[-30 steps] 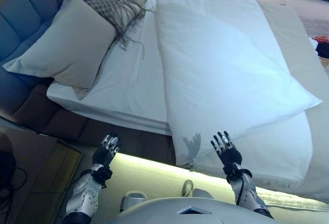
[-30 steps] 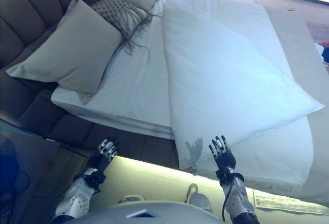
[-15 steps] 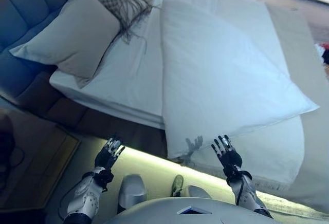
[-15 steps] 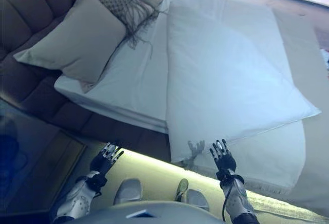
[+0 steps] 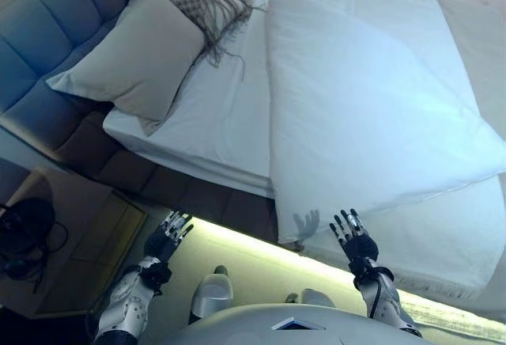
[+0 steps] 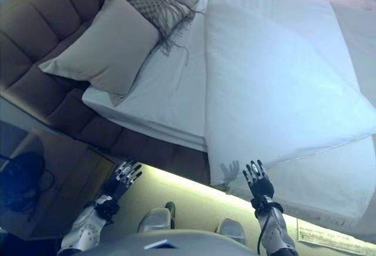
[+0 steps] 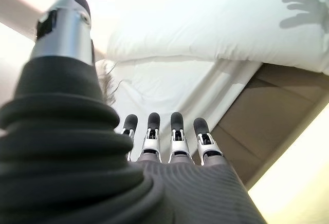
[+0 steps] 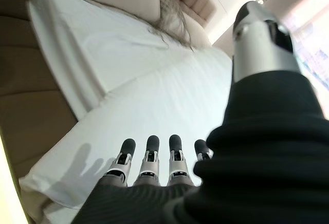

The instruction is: Make the bed neatly

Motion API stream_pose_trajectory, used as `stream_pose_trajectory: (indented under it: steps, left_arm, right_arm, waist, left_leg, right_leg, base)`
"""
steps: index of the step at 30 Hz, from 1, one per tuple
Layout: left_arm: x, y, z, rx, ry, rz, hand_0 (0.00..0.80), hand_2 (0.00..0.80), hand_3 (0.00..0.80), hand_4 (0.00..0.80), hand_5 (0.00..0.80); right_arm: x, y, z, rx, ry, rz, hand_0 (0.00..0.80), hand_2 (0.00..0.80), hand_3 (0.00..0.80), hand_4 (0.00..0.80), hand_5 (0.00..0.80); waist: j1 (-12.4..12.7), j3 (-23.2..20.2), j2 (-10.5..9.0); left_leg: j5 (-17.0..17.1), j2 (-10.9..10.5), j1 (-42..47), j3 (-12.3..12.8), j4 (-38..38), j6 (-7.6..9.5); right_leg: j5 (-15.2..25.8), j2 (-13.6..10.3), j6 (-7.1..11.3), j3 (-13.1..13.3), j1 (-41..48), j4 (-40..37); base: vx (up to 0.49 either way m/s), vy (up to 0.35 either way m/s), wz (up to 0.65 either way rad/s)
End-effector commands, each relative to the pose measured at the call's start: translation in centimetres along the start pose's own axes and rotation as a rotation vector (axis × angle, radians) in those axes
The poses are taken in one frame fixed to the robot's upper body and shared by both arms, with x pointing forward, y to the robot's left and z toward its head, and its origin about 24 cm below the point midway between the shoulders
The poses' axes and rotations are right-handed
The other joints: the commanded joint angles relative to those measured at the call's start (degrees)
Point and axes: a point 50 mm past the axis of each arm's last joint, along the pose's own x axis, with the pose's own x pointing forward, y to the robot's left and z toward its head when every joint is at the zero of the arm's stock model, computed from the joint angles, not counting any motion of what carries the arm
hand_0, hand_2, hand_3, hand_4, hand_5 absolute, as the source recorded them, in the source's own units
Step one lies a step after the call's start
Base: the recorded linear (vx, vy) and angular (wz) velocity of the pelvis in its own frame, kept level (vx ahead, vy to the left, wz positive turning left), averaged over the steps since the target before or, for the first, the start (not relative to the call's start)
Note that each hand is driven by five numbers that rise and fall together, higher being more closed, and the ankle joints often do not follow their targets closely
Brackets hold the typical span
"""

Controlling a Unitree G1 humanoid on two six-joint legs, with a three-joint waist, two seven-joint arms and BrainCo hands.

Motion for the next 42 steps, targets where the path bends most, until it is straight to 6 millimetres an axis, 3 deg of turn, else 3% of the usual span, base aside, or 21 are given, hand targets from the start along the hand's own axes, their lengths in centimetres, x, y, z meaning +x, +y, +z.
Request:
stream_pose_trajectory:
  steps: [1, 3, 5, 7, 8, 12, 16, 17, 21, 24, 25, 30, 36, 42]
  left_arm:
    - [0.0, -0.3, 2.5, 0.146, -0.089, -0.042, 0.000, 0.000, 0.000, 0.000, 0.000]
    - [0.8, -0.6, 3.5, 0.219, -0.132, -0.039, 0.000, 0.000, 0.000, 0.000, 0.000]
    - [2.0, -1.4, 5.1, 0.259, -0.191, -0.058, 0.000, 0.000, 0.000, 0.000, 0.000]
    - [3.2, -2.3, 6.7, 0.282, -0.248, -0.083, 0.000, 0.000, 0.000, 0.000, 0.000]
    - [3.9, -3.2, 7.6, 0.299, -0.282, -0.101, 0.000, 0.000, 0.000, 0.000, 0.000]
    - [5.9, -5.7, 7.8, 0.243, -0.276, -0.133, 0.000, 0.000, 0.000, 0.000, 0.000]
    - [7.4, -8.1, 8.5, 0.264, -0.299, -0.215, 0.000, 0.000, 0.000, 0.000, 0.000]
    - [7.6, -8.7, 8.8, 0.263, -0.305, -0.236, 0.000, 0.000, 0.000, 0.000, 0.000]
    - [6.8, -7.5, 8.6, 0.247, -0.292, -0.202, 0.000, 0.000, 0.000, 0.000, 0.000]
    - [6.3, -6.4, 9.2, 0.259, -0.290, -0.184, 0.000, 0.000, 0.000, 0.000, 0.000]
    - [6.3, -6.3, 9.5, 0.259, -0.297, -0.185, 0.000, 0.000, 0.000, 0.000, 0.000]
    - [5.6, -5.4, 10.6, 0.255, -0.318, -0.176, 0.000, 0.000, 0.000, 0.000, 0.000]
    - [4.9, -4.7, 10.6, 0.222, -0.305, -0.188, 0.000, 0.000, 0.000, 0.000, 0.000]
    - [5.0, -5.7, 10.9, 0.230, -0.328, -0.234, 0.000, 0.000, 0.000, 0.000, 0.000]
  right_arm:
    - [-0.3, 1.6, 0.6, -0.025, -0.067, 0.074, 0.000, 0.000, 0.000, 0.000, 0.000]
    - [-0.2, 2.0, 0.2, -0.028, -0.040, 0.112, 0.000, 0.000, 0.000, 0.000, 0.000]
    - [0.7, 2.7, 0.6, -0.029, -0.041, 0.154, 0.000, 0.000, 0.000, 0.000, 0.000]
    - [2.2, 3.7, 1.6, -0.043, -0.061, 0.177, 0.000, 0.000, 0.000, 0.000, 0.000]
    - [3.1, 4.3, 2.2, -0.053, -0.081, 0.179, 0.000, 0.000, 0.000, 0.000, 0.000]
    - [4.5, 4.7, 3.5, -0.063, -0.132, 0.118, 0.000, 0.000, 0.000, 0.000, 0.000]
    - [5.8, 2.6, 6.2, -0.038, -0.207, 0.004, 0.000, 0.000, 0.000, 0.000, 0.000]
    - [6.1, 1.8, 7.3, -0.029, -0.232, -0.022, 0.000, 0.000, 0.000, 0.000, 0.000]
    - [7.0, 0.8, 10.0, 0.012, -0.267, -0.060, 0.000, 0.000, 0.000, 0.000, 0.000]
    - [7.1, -0.2, 12.1, 0.127, -0.308, -0.079, 0.000, 0.000, 0.000, 0.000, 0.000]
    - [7.1, -0.6, 12.8, 0.154, -0.324, -0.090, 0.000, 0.000, 0.000, 0.000, 0.000]
    - [6.8, -2.2, 15.8, 0.299, -0.410, -0.135, 0.000, 0.000, 0.000, 0.000, 0.000]
    - [6.4, -3.0, 17.6, 0.433, -0.463, -0.143, 0.000, 0.000, 0.000, 0.000, 0.000]
    - [5.1, -4.9, 19.1, 0.465, -0.474, -0.226, 0.000, 0.000, 0.000, 0.000, 0.000]
  waist:
    - [-1.5, -1.3, 1.29]
    - [-2.8, -0.3, 1.02]
    - [-3.8, 1.5, 0.20]
    - [-4.2, 4.1, -0.50]
    - [-3.8, 5.7, -1.09]
    - [-3.0, 8.7, -1.84]
    - [-2.8, 11.1, -1.03]
    - [-2.3, 12.0, -0.57]
    - [0.6, 13.5, 0.00]
    - [1.7, 14.4, 0.77]
    - [2.1, 14.8, 1.14]
    - [4.6, 16.5, 2.27]
    - [5.7, 17.1, 3.08]
    - [5.9, 18.4, 4.54]
  left_leg:
    - [2.1, -1.5, -3.3, -0.8, 0.7, 5.13]
    - [1.5, -1.2, -3.7, -0.2, 1.3, 4.44]
    - [0.2, -0.9, -6.2, 0.6, 3.4, 3.92]
    - [-1.3, -0.3, -10.4, 0.8, 7.3, 3.65]
    - [-1.7, 0.5, -13.3, 0.7, 9.4, 3.11]
    - [0.5, 3.7, -17.4, -0.5, 10.7, 0.15]
    - [2.5, 6.1, -19.7, 0.0, 9.6, -1.44]
    - [2.5, 6.3, -20.8, -0.9, 10.4, -1.93]
    - [1.5, 6.9, -23.6, -6.2, 13.8, -2.74]
    - [2.2, 8.2, -25.7, -5.2, 14.0, -3.20]
    - [0.7, 8.5, -26.0, -5.3, 14.7, -3.71]
    - [-1.7, 7.7, -31.1, -5.9, 21.1, -3.14]
    - [-7.0, 4.8, -35.6, -5.8, 31.1, -0.72]
    - [-8.1, 2.7, -38.9, -5.4, 34.1, 0.51]
  right_leg:
    - [10.2, -5.2, 0.75, 0.3, -2.1, 9.6]
    - [10.5, -3.0, 0.19, 0.8, -5.2, 3.4]
    - [12.5, -1.3, 0.79, 1.9, -9.9, -2.8]
    - [13.5, -0.9, 1.16, 3.7, -14.7, -2.6]
    - [13.1, -0.6, 1.55, 2.7, -15.2, -3.2]
    - [12.7, -0.3, 2.35, -0.1, -14.8, -4.8]
    - [12.4, -1.6, 2.55, -3.3, -15.4, -4.7]
    - [12.2, -2.2, 2.50, -4.0, -15.8, -4.3]
    - [10.5, -3.5, 2.22, -3.1, -19.0, 0.5]
    - [9.5, -5.1, 2.13, -4.0, -21.0, 3.3]
    - [7.8, -5.6, 2.73, -4.0, -21.4, 4.8]
    - [5.8, -8.9, 2.35, -4.9, -26.3, 12.2]
    - [2.4, -11.0, 1.49, -2.3, -31.8, 22.3]
    - [2.1, -12.1, 1.71, 0.0, -36.5, 26.0]
  base:
    - [0.136, 0.073, -0.14]
    - [0.004, -0.136, -0.17]
    - [-0.152, -0.208, -0.36]
    - [-0.298, -0.203, -0.34]
    - [-0.347, -0.225, -0.01]
    - [-0.161, -0.192, 0.02]
    - [-0.098, -0.073, 0.14]
    - [-0.110, 0.018, 0.30]
    - [-0.013, 0.039, 0.21]
    - [-0.012, 0.016, -0.03]
    - [-0.045, 0.015, 0.26]
    - [-0.071, 0.005, 0.35]
    - [-0.014, 0.057, 0.19]
    - [-0.038, 0.054, -0.05]
